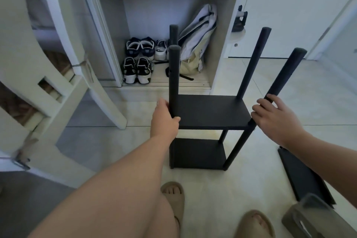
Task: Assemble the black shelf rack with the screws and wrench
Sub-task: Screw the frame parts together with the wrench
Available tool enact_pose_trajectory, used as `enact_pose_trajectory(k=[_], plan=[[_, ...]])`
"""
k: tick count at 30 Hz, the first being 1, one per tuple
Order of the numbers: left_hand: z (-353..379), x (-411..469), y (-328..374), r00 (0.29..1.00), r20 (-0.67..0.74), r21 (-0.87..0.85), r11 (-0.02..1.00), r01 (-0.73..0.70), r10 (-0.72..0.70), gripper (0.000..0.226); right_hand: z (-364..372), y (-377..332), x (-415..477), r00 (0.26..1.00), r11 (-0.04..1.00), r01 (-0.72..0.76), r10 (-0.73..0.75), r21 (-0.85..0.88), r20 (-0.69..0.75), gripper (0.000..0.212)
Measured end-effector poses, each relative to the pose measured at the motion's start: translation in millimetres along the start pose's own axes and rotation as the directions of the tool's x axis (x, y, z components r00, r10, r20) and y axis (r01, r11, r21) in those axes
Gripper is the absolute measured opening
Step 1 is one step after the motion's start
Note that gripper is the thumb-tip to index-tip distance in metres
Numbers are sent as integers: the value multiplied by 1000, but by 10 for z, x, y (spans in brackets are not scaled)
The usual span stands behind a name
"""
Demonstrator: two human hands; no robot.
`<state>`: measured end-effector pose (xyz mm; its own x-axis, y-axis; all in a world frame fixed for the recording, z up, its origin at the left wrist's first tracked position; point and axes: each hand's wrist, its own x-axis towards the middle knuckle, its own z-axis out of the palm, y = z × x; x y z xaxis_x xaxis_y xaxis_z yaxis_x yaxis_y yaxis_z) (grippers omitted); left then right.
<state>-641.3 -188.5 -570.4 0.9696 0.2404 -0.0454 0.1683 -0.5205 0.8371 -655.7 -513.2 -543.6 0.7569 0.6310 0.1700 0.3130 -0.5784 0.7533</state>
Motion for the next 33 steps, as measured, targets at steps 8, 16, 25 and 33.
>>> enact_pose_trajectory(k=[8, 16, 25, 33], plan=[[-122, -262, 79, 988, 152, 84, 996, 24, -37, 33, -281, -114, -165, 957, 993, -54, 21, 105, 291, 40], [-210, -747, 322, 904, 235, 251, 921, 298, -356, 56, -630, -239, -736, 889, 926, -266, 128, 267, 439, 68], [378, -1259, 655, 807, 570, 456, 877, -153, -156, 72, -452, -182, -1807, 737, 778, -554, 293, 296, 610, 73], [1751, -1509, 949, 607, 794, 413, 703, -579, 33, 77, 81, 16, -2740, 554, 658, -714, 322, 239, 767, 73]])
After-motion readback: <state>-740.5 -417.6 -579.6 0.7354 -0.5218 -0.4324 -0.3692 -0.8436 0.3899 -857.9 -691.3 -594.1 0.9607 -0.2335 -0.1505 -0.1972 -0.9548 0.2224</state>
